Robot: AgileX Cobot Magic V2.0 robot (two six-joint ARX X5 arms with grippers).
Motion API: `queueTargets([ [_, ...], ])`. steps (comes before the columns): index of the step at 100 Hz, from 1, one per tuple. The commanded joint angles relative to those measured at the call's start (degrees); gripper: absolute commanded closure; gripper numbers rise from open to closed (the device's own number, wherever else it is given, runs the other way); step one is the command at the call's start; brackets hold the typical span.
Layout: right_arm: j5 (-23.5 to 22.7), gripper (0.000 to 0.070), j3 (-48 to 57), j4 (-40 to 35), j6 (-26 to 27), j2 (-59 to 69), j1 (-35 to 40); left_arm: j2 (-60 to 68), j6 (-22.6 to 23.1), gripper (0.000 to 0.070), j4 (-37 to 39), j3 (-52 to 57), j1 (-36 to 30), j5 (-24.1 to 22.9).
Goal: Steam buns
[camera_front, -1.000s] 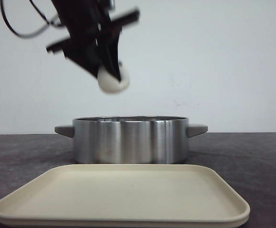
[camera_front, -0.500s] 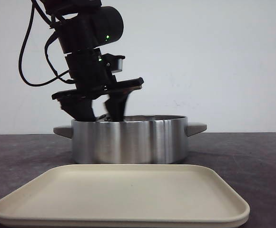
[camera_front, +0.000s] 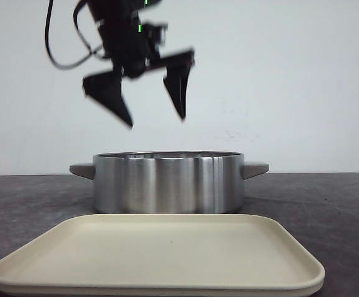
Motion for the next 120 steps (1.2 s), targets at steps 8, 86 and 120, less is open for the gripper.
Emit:
queueTargets([
  [8, 2.7, 0.0685, -3.6, 1.7, -0.9, 1.0, 0.4, -9.5, 0.0, 0.0614, 1.0, 1.6, -0.4, -0.3],
  [86, -11.3, 0.0685, -35.5, 49.5, -2.2, 0.3, 1.8, -57.7, 3.0, 0.0700, -1.1, -22.0, 1.6, -6.5],
  [120, -11.4, 0.0685, -35.5, 50.5, -2.1, -0.1, 1.8, -58.0, 2.9, 0.0700, -3.0, -22.0, 1.6, -6.8],
])
